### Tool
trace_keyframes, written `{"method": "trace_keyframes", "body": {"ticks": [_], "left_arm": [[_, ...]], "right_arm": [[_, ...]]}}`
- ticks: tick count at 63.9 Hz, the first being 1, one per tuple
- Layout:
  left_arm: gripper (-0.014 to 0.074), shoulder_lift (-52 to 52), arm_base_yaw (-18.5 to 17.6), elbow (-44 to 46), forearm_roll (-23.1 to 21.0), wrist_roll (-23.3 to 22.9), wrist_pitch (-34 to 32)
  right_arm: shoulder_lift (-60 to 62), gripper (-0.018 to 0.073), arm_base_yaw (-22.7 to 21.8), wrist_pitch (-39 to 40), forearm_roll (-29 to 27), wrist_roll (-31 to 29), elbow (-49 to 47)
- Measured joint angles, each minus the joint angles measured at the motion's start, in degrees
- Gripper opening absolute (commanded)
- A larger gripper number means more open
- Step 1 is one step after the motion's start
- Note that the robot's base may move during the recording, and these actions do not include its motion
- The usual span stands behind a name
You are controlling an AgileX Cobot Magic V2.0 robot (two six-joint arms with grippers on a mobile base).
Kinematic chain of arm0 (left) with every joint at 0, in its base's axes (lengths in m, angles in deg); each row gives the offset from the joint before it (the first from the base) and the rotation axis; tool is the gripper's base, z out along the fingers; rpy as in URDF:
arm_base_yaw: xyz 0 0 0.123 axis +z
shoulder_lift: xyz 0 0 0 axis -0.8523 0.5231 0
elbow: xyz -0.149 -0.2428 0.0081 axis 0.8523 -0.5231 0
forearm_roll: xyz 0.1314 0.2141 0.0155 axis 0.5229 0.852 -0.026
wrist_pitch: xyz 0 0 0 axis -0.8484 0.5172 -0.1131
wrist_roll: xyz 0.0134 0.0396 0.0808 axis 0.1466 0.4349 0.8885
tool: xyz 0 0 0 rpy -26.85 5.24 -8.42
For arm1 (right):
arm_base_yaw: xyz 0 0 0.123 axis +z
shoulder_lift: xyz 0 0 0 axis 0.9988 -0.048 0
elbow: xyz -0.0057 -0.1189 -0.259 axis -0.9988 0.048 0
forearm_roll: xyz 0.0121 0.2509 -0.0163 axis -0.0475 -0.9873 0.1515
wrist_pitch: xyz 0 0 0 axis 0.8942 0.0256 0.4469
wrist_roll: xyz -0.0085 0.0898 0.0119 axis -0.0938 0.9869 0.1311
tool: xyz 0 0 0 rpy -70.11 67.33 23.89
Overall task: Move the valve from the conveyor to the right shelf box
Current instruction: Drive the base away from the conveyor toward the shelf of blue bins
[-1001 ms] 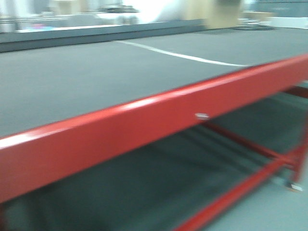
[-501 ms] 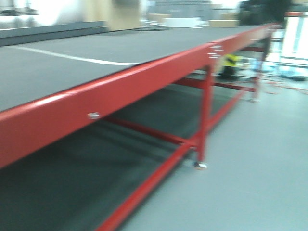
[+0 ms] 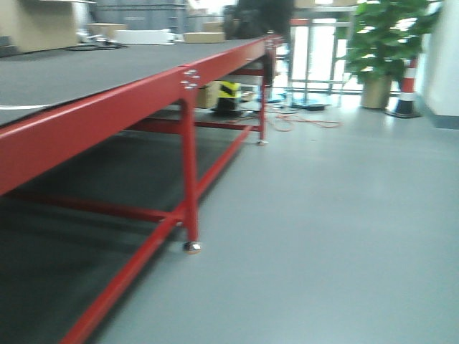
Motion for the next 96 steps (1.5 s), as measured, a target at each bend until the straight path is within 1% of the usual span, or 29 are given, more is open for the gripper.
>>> {"method": "trace_keyframes", "body": {"ticks": [96], "left_arm": [[-0.0111, 0.0, 0.0, 0.0, 0.2, 0.0, 0.0]], "right_arm": [[0.0, -0.0168, 0.0, 0.0, -0.7, 0.0, 0.0]]}}
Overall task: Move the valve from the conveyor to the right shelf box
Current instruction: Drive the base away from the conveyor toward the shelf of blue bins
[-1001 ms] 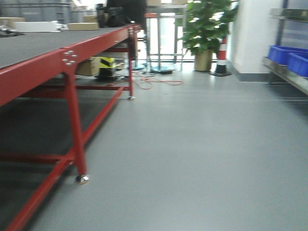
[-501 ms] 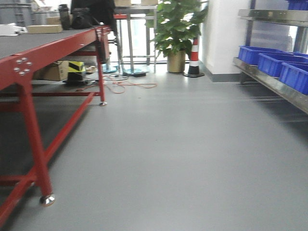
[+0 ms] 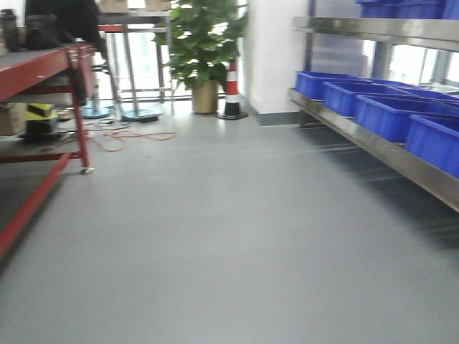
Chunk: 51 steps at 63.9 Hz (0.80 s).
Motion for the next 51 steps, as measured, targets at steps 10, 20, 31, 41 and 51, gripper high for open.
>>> {"method": "trace_keyframes", "body": {"ticks": [10, 20, 31, 41, 51], "left_arm": [[-0.0111, 0.0, 0.0, 0.0, 0.0, 0.0, 0.0], [-0.0111, 0.0, 0.0, 0.0, 0.0, 0.0, 0.0], [-0.0111, 0.0, 0.0, 0.0, 0.0, 0.0, 0.0], [-0.0111, 0.0, 0.0, 0.0, 0.0, 0.0, -0.1], [-0.0111, 0.0, 0.0, 0.0, 0.0, 0.0, -0.1]], "right_arm": [[0.0, -0.0168, 0.0, 0.0, 0.0, 0.0, 0.0], [0.0, -0.0168, 0.0, 0.0, 0.0, 0.0, 0.0], [0.0, -0.0168, 0.0, 0.0, 0.0, 0.0, 0.0], [0.0, -0.0168, 0.0, 0.0, 0.0, 0.0, 0.0], [0.0, -0.0168, 0.0, 0.0, 0.0, 0.0, 0.0]]}}
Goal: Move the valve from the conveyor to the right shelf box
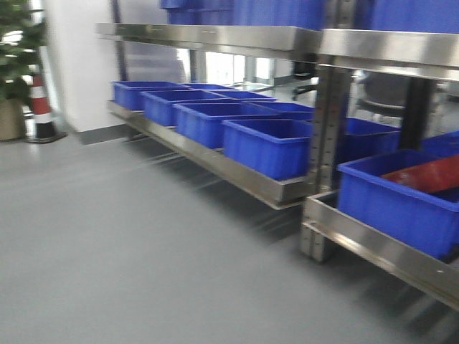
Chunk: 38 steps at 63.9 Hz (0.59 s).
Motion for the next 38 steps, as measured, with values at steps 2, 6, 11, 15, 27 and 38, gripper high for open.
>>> {"method": "trace_keyframes", "body": {"ticks": [2, 6, 11, 15, 27, 38], "left_arm": [[-0.0111, 0.0, 0.0, 0.0, 0.0, 0.0, 0.0], [-0.0111, 0.0, 0.0, 0.0, 0.0, 0.0, 0.0], [-0.0111, 0.0, 0.0, 0.0, 0.0, 0.0, 0.0], [-0.0111, 0.0, 0.0, 0.0, 0.0, 0.0, 0.0], [-0.0111, 0.0, 0.0, 0.0, 0.0, 0.0, 0.0], [-0.0111, 0.0, 0.0, 0.0, 0.0, 0.0, 0.0]], "right_arm": [[0.0, -0.0168, 0.0, 0.0, 0.0, 0.0, 0.0], [0.0, -0.0168, 0.0, 0.0, 0.0, 0.0, 0.0], [0.0, -0.0168, 0.0, 0.0, 0.0, 0.0, 0.0], [0.0, -0.0168, 0.0, 0.0, 0.0, 0.0, 0.0], [0.0, -0.0168, 0.0, 0.0, 0.0, 0.0, 0.0], [0.0, -0.0168, 0.0, 0.0, 0.0, 0.0, 0.0]]}}
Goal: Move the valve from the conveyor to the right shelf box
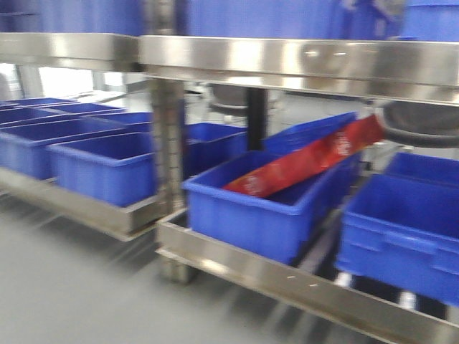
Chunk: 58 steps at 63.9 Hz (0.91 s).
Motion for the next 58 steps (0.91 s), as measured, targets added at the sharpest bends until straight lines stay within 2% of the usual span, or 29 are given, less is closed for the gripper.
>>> {"method": "trace_keyframes", "body": {"ticks": [58], "left_arm": [[-0.0111, 0.0, 0.0, 0.0, -0.1, 0.0, 0.0]], "right_arm": [[0.0, -0.0168, 0.0, 0.1, 0.0, 0.0, 0.0]]}}
